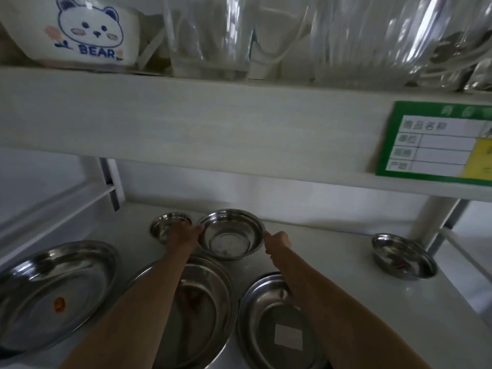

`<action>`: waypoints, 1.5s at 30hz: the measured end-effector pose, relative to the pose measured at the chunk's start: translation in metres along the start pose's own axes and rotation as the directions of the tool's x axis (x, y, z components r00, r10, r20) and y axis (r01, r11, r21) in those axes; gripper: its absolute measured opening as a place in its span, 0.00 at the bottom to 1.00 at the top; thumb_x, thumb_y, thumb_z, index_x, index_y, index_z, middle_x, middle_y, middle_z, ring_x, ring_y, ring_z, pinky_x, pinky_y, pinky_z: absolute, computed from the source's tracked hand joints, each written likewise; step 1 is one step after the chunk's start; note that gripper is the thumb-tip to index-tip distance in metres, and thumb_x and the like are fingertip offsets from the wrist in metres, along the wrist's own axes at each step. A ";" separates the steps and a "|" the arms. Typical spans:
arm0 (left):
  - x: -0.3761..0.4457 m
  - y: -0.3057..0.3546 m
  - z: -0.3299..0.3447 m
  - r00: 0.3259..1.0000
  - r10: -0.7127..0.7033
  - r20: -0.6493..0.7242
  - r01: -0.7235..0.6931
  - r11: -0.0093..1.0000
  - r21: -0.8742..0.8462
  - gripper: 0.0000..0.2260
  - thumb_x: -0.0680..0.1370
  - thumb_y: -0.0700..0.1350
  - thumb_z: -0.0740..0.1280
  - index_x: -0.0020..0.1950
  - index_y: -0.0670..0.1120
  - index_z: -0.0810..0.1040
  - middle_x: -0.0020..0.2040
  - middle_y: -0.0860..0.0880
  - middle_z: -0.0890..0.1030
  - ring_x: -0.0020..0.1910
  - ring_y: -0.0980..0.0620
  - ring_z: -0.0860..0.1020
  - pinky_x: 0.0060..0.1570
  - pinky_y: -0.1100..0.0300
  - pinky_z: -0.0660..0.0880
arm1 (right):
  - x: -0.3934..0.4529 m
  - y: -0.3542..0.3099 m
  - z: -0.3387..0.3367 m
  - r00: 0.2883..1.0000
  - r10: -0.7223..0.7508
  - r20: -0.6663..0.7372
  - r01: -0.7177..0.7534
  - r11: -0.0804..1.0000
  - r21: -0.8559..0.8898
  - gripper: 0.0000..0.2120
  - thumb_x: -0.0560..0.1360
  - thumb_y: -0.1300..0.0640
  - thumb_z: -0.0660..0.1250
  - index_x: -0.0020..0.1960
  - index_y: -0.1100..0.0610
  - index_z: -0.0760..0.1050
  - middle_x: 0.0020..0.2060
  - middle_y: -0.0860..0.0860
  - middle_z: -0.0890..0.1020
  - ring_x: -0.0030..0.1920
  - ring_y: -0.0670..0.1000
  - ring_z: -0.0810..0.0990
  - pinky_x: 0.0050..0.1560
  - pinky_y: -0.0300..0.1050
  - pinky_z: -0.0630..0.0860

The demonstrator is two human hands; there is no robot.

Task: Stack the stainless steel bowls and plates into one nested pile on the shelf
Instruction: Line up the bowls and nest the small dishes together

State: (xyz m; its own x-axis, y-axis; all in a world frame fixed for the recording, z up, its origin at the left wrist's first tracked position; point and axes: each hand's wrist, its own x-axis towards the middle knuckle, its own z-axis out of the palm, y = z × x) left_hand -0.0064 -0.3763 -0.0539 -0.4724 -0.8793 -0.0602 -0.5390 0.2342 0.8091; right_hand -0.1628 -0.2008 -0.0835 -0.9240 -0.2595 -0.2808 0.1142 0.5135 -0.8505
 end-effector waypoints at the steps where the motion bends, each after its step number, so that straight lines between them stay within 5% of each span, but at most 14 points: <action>1: 0.005 -0.005 0.001 1.000 -0.003 -0.014 0.004 1.000 0.028 0.26 0.75 0.57 0.64 0.57 0.35 0.81 0.58 0.34 0.81 0.58 0.39 0.79 0.55 0.53 0.74 | 0.002 0.000 0.001 1.000 0.005 -0.001 -0.005 1.000 -0.008 0.20 0.75 0.45 0.64 0.50 0.63 0.75 0.41 0.58 0.77 0.41 0.55 0.74 0.43 0.46 0.70; 4: 0.018 -0.020 0.007 0.999 -0.033 0.009 0.032 0.997 0.071 0.31 0.75 0.61 0.61 0.59 0.34 0.79 0.59 0.34 0.80 0.59 0.39 0.78 0.57 0.53 0.73 | 0.007 0.000 0.004 1.000 0.017 0.000 -0.017 0.999 -0.027 0.15 0.76 0.49 0.64 0.47 0.62 0.72 0.42 0.58 0.76 0.42 0.55 0.74 0.44 0.46 0.71; 9: 0.024 -0.017 0.015 0.998 -0.044 0.043 0.041 0.997 0.065 0.28 0.77 0.55 0.63 0.67 0.33 0.73 0.65 0.34 0.75 0.64 0.38 0.75 0.60 0.53 0.71 | 0.020 -0.001 0.014 1.000 0.029 0.001 -0.029 0.999 -0.016 0.19 0.75 0.48 0.64 0.54 0.64 0.74 0.45 0.59 0.76 0.43 0.56 0.73 0.44 0.46 0.71; 13: 0.038 -0.020 0.022 0.996 -0.070 0.057 0.067 0.997 0.044 0.27 0.75 0.51 0.67 0.67 0.34 0.72 0.64 0.35 0.77 0.61 0.39 0.77 0.61 0.49 0.75 | 0.022 0.000 0.022 1.000 0.016 -0.011 -0.016 1.000 -0.016 0.13 0.75 0.52 0.64 0.49 0.63 0.71 0.51 0.63 0.81 0.45 0.59 0.77 0.45 0.49 0.75; 17: 0.050 -0.024 0.029 0.993 -0.112 0.040 0.111 0.994 0.020 0.27 0.73 0.47 0.70 0.67 0.33 0.72 0.62 0.35 0.78 0.58 0.39 0.79 0.57 0.50 0.78 | 0.032 0.007 0.030 0.999 0.027 -0.024 -0.028 0.999 -0.021 0.19 0.74 0.56 0.64 0.59 0.67 0.74 0.54 0.65 0.81 0.54 0.64 0.82 0.53 0.54 0.79; 25: 0.061 -0.026 0.037 0.989 -0.143 0.041 0.144 0.989 -0.021 0.23 0.71 0.42 0.71 0.63 0.32 0.75 0.59 0.34 0.80 0.56 0.38 0.80 0.54 0.50 0.79 | 0.035 0.012 0.026 0.998 -0.003 -0.055 0.002 1.000 -0.013 0.14 0.74 0.59 0.65 0.54 0.69 0.77 0.48 0.64 0.82 0.45 0.62 0.84 0.50 0.57 0.83; 31: 0.048 -0.004 0.037 0.993 -0.094 0.075 0.109 0.968 -0.225 0.10 0.72 0.37 0.68 0.44 0.28 0.80 0.38 0.34 0.82 0.37 0.40 0.82 0.44 0.49 0.80 | 0.027 0.005 -0.002 0.996 -0.022 -0.088 0.023 1.000 0.016 0.12 0.76 0.59 0.64 0.52 0.67 0.78 0.41 0.60 0.81 0.34 0.55 0.78 0.46 0.53 0.83; 36: 0.022 0.025 0.037 0.993 -0.048 0.104 0.081 0.934 -0.348 0.05 0.74 0.33 0.67 0.39 0.33 0.80 0.40 0.36 0.81 0.33 0.44 0.78 0.46 0.42 0.81 | 0.011 0.001 -0.039 0.997 -0.017 -0.073 0.022 0.998 0.064 0.10 0.78 0.60 0.62 0.53 0.66 0.76 0.47 0.61 0.80 0.34 0.52 0.76 0.32 0.44 0.75; 40: -0.013 0.043 0.031 0.994 -0.015 0.105 0.052 0.931 -0.361 0.05 0.74 0.34 0.68 0.45 0.33 0.81 0.33 0.40 0.82 0.26 0.48 0.78 0.27 0.60 0.80 | -0.003 0.001 -0.070 0.996 -0.043 -0.082 0.048 0.997 0.059 0.11 0.78 0.60 0.61 0.51 0.67 0.78 0.40 0.59 0.78 0.33 0.53 0.75 0.34 0.46 0.75; 43: -0.030 0.048 0.031 0.993 -0.030 0.117 0.076 0.912 -0.403 0.04 0.73 0.34 0.68 0.44 0.32 0.81 0.19 0.50 0.78 0.16 0.55 0.75 0.35 0.54 0.81 | -0.017 0.003 -0.091 0.993 -0.072 -0.098 0.076 0.996 0.037 0.12 0.78 0.59 0.61 0.49 0.66 0.79 0.38 0.58 0.78 0.33 0.53 0.76 0.37 0.47 0.76; 45: -0.046 0.050 0.029 0.992 -0.026 0.120 0.077 0.894 -0.441 0.05 0.73 0.34 0.68 0.45 0.32 0.80 0.25 0.44 0.79 0.19 0.52 0.76 0.27 0.59 0.79 | -0.026 0.004 -0.102 0.990 -0.092 -0.108 0.096 0.995 0.027 0.12 0.77 0.59 0.61 0.47 0.66 0.79 0.38 0.58 0.79 0.35 0.55 0.77 0.41 0.50 0.79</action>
State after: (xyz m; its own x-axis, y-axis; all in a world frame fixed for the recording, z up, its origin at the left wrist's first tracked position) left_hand -0.0320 -0.3124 -0.0277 -0.5386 -0.8290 -0.1509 -0.2104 -0.0411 0.9768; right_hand -0.1759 -0.1080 -0.0345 -0.9646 -0.2158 -0.1515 0.0351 0.4640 -0.8851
